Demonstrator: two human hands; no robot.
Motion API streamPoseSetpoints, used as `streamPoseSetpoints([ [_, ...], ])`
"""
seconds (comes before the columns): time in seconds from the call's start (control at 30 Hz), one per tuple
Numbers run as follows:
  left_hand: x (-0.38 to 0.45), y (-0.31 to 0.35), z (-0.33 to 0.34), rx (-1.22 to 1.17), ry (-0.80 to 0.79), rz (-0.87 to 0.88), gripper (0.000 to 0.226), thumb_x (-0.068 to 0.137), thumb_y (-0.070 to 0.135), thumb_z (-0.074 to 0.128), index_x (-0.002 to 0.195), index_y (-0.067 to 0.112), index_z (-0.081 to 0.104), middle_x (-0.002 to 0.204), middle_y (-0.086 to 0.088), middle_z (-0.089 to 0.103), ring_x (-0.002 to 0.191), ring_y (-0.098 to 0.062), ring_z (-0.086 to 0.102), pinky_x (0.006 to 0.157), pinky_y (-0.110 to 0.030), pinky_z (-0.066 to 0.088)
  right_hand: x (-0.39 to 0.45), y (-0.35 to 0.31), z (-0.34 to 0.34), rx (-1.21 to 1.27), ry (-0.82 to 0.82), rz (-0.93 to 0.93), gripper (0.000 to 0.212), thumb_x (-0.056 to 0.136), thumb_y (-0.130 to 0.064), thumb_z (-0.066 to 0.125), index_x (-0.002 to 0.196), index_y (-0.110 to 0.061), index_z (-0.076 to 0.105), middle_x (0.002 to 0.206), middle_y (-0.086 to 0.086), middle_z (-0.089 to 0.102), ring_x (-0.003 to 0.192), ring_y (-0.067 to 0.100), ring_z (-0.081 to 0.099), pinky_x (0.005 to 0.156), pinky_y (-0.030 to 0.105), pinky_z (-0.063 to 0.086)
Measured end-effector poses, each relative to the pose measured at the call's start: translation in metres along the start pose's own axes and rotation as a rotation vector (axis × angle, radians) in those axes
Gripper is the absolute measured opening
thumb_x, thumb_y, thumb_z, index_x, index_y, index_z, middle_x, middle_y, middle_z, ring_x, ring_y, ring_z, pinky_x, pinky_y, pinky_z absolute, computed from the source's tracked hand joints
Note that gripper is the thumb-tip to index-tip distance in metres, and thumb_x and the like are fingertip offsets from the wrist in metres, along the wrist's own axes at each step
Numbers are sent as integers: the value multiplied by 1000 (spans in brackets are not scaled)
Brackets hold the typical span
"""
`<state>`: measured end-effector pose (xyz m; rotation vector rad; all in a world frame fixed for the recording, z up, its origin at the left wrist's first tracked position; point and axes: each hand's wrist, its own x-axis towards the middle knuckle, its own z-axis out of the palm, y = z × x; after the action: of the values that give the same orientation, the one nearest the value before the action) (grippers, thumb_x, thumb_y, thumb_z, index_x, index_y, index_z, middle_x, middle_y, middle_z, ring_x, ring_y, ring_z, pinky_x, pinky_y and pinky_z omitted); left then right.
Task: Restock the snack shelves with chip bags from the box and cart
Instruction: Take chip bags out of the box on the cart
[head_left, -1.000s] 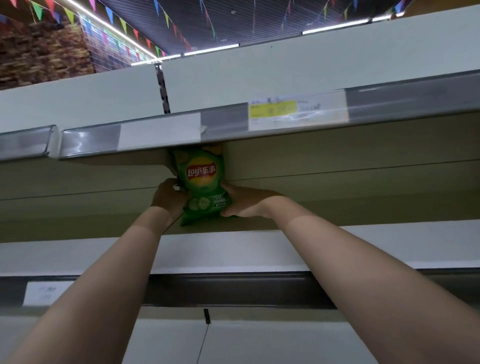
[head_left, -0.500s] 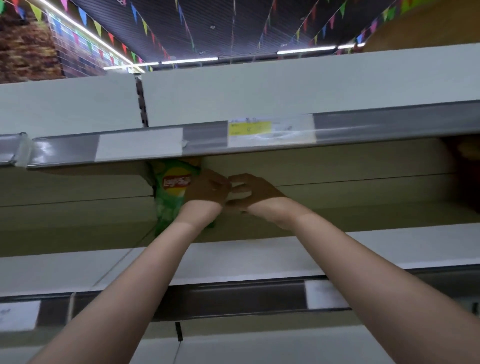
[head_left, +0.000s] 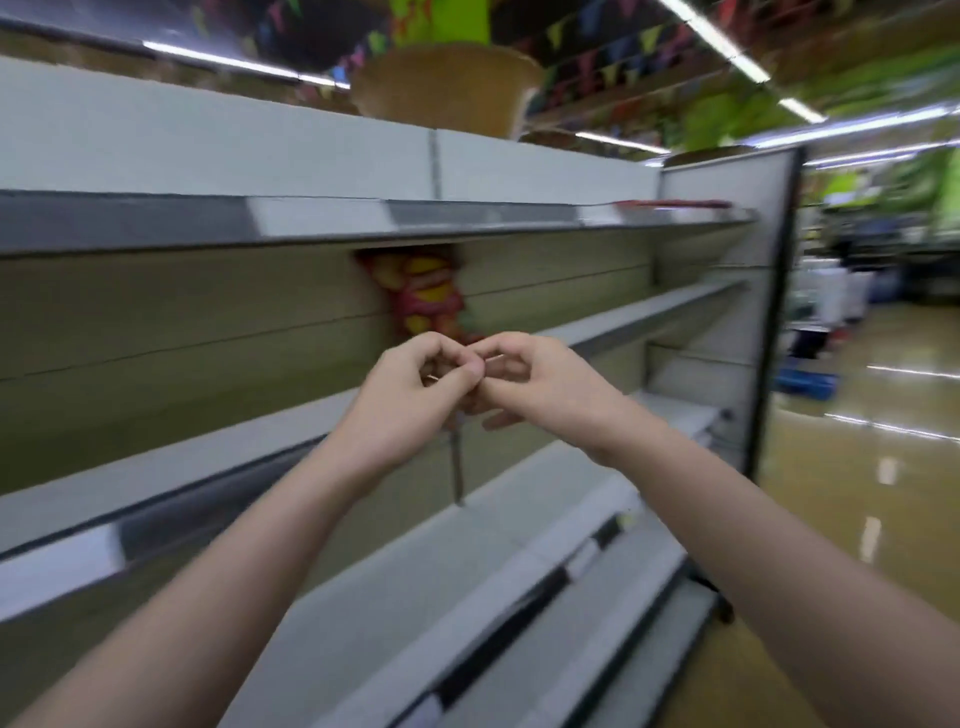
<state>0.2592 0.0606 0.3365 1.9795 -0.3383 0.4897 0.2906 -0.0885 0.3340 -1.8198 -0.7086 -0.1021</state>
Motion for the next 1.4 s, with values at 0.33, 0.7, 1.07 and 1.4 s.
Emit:
streamPoseSetpoints([
  [0.33, -10, 79, 279, -294, -399, 63, 9, 96, 13, 55, 92, 8, 62, 92, -20, 68, 77, -18, 62, 57, -21, 53, -178, 62, -218, -191, 327, 328, 19, 94, -6, 56, 112, -5, 62, 97, 11, 71, 76, 10, 64, 69, 23, 56],
  [0.7, -10, 117, 431, -158, -818, 130, 18, 96, 24, 55, 108, 11, 59, 104, -11, 65, 90, -17, 63, 75, -32, 55, -298, 90, -344, -562, 492, 621, 27, 97, -21, 58, 121, -10, 61, 99, 4, 69, 88, 18, 69, 80, 36, 57],
  [1.07, -61, 16, 508, 137, -1276, -86, 11, 99, 23, 50, 105, 16, 56, 103, -6, 62, 86, -16, 58, 64, -22, 49, -433, 228, -283, -670, -128, 1312, 122, 68, -61, 78, 152, -42, -8, 164, 4, -5, 149, 38, -1, 120, 55, 11],
  [1.4, -73, 1, 513, -137, -1176, -197, 18, 100, 11, 48, 114, 6, 58, 102, -12, 66, 85, -17, 61, 71, -24, 55, -451, 194, -290, -895, 212, 1184, 90, 85, -44, 67, 151, -47, 6, 142, 2, 47, 122, 21, 51, 96, 34, 48],
])
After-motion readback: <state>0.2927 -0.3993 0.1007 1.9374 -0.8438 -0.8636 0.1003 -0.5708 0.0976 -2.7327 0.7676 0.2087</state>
